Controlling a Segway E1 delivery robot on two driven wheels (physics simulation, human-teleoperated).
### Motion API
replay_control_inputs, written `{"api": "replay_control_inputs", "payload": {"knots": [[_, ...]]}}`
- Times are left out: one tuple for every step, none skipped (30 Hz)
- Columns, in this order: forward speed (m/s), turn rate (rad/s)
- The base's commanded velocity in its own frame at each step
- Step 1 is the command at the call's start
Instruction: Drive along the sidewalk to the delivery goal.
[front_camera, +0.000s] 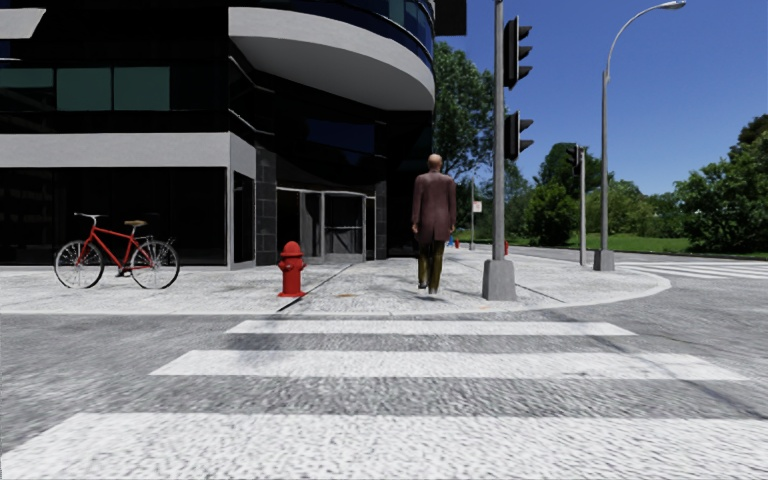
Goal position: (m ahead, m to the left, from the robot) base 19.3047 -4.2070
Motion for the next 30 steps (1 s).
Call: {"api": "replay_control_inputs", "payload": {"knots": [[1.93, 0.0], [1.93, 0.0], [1.93, 0.0], [1.93, 0.0], [1.93, 0.0], [1.93, 0.0], [1.93, 0.0], [1.93, 0.0], [1.93, 0.0], [1.93, 0.0], [1.93, 0.0], [1.93, 0.0], [1.93, 0.0], [1.93, -0.71], [1.93, -1.2], [1.93, -1.2], [1.93, -1.2], [1.92, -0.76], [1.92, 0.0], [1.92, 0.0], [1.92, 0.0], [1.92, 0.0], [1.92, 0.0], [1.92, 0.0], [1.91, 0.0], [1.91, 0.0], [1.89, 0.0], [1.86, 0.0], [1.83, 0.0], [1.83, 0.0]]}}
